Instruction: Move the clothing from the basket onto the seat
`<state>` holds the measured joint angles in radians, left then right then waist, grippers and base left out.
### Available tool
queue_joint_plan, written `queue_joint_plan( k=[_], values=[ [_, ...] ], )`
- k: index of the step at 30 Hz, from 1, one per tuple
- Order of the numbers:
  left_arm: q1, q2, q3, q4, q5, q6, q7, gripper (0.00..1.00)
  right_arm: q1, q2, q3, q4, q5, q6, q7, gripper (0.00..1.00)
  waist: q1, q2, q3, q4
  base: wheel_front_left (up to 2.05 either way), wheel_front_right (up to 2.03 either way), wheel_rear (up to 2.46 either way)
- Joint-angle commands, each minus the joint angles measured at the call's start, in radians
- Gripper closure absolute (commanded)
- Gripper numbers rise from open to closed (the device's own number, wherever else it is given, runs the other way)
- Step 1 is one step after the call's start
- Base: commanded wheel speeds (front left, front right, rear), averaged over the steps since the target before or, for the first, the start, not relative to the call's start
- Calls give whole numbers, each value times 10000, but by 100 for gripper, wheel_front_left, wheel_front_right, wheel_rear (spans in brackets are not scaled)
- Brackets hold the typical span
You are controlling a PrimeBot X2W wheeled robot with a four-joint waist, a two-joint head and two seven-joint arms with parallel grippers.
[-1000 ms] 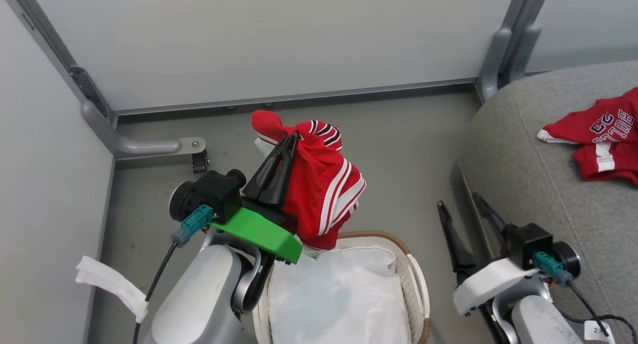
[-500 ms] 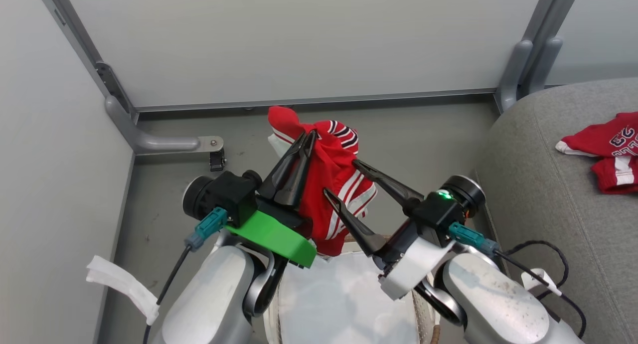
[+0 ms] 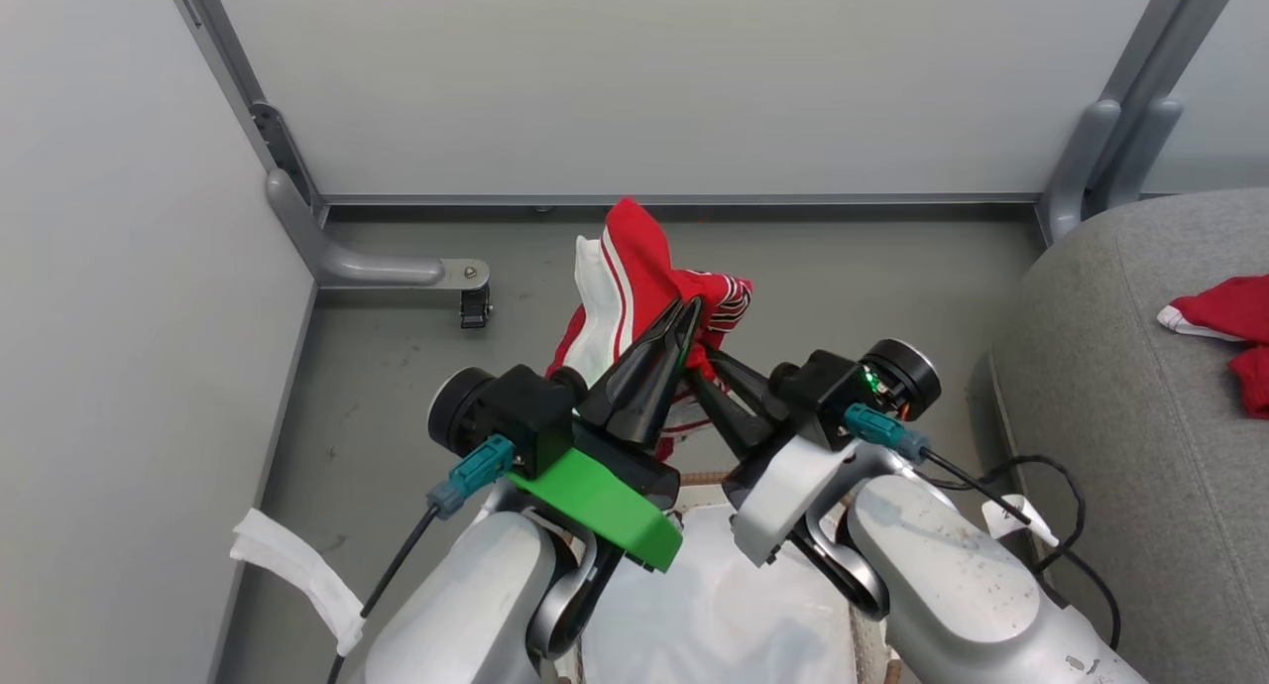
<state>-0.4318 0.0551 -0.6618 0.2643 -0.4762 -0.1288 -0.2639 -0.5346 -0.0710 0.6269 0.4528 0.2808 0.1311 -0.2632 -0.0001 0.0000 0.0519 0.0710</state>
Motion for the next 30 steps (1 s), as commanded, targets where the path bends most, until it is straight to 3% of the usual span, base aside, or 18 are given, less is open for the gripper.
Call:
queue_joint_plan(
  k=[1,3,4,5,11,23,30],
  values=[
    [46,-22,32,30,-49,-33,-5,100,89,22,-72,-57,0,-8,-21,100,1,0,-2,-13,0,0,0],
    [164,-12,163,141,-109,-33,-4,97,291,22,-318,-191,-55,-9,-21,100,1,0,3,-120,0,0,0],
    [211,-20,247,159,-153,-33,-2,11,407,12,-401,-262,-106,-9,-21,100,1,0,9,-233,0,0,0],
    [216,-20,290,155,-108,-33,-2,0,516,-7,-489,-313,-111,-9,-22,100,1,0,16,-324,0,0,0],
    [355,23,518,266,238,-33,1,0,1098,-221,-972,-892,-190,-7,-22,100,1,0,75,-1380,0,0,0],
    [701,90,861,402,614,-31,-1,0,1802,-534,-1526,-1902,-109,-9,-22,100,1,0,436,-4723,0,0,0],
    [683,94,729,518,623,-31,1,0,2053,-559,-1909,-2248,-102,-9,-22,100,1,0,599,-5976,0,0,0]
  ],
)
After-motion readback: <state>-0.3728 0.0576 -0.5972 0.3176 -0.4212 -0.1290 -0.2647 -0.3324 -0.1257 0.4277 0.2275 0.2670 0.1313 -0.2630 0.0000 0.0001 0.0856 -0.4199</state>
